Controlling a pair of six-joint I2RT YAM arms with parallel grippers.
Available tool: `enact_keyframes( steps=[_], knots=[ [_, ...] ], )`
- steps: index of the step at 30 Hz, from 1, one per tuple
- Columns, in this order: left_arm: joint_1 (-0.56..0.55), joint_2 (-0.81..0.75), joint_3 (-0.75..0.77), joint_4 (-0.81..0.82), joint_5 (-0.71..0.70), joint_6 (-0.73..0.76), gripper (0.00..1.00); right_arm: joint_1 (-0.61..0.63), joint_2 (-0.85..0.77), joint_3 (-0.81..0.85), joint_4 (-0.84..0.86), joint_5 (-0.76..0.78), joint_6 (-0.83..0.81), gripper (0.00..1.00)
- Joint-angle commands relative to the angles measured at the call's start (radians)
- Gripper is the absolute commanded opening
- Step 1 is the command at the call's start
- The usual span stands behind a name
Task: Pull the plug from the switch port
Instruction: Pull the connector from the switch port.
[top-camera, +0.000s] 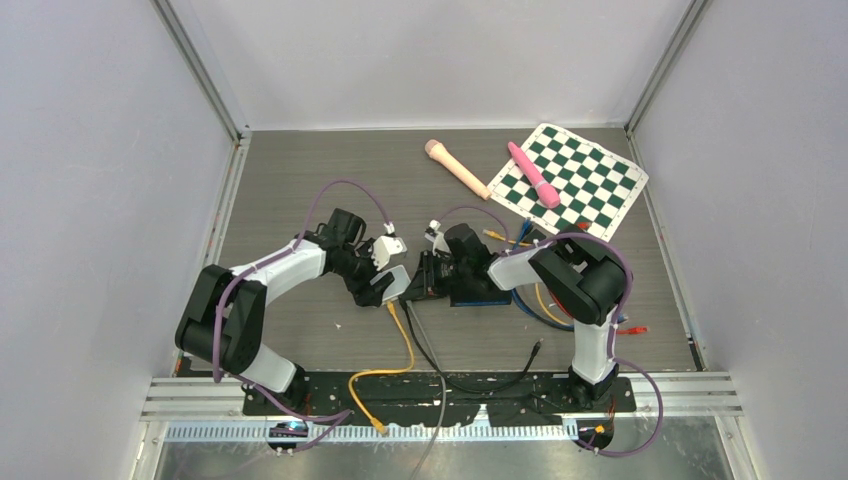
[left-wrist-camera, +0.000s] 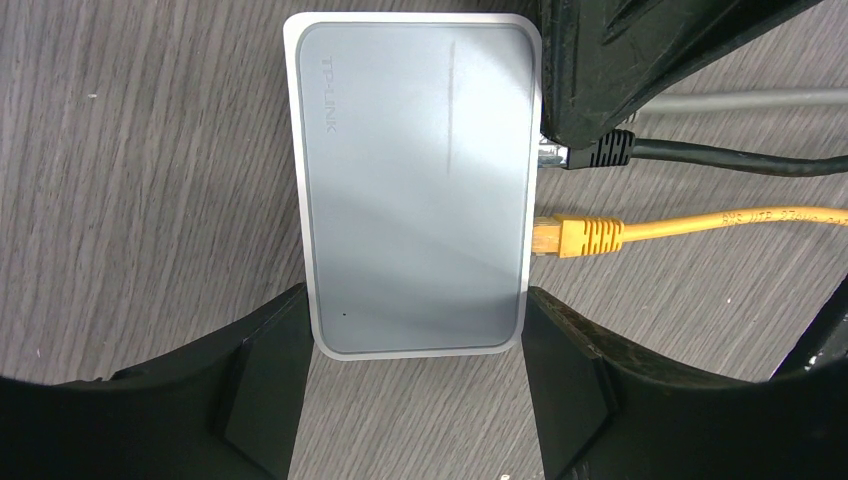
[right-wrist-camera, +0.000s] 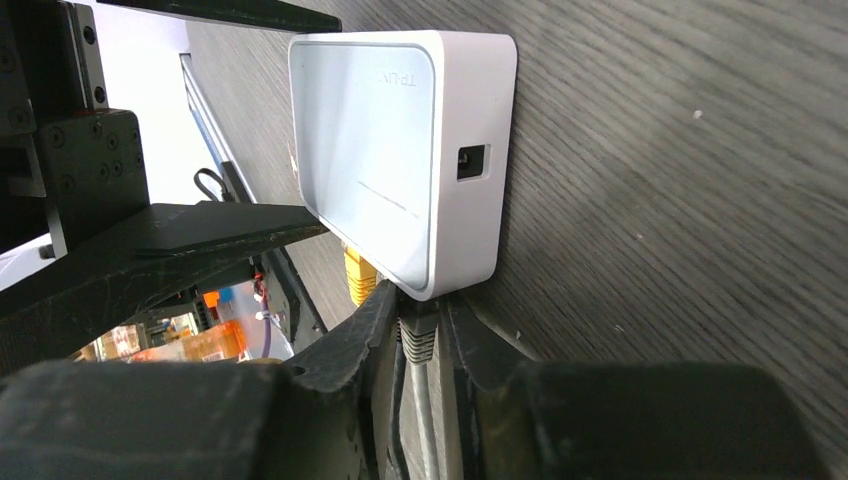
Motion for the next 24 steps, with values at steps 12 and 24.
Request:
enact_keyframes(
  steps=[12,24],
  knots=[
    [-0.001,0.001,-0.012,-0.005,0.050,-0.011,0.05,-0.017,0.006,0.024,-0.032,0.040,-0.028,0.36],
    [-0.001,0.004,-0.007,-0.009,0.054,-0.008,0.03,-0.039,-0.021,0.004,-0.151,0.110,-0.104,0.32]
  ],
)
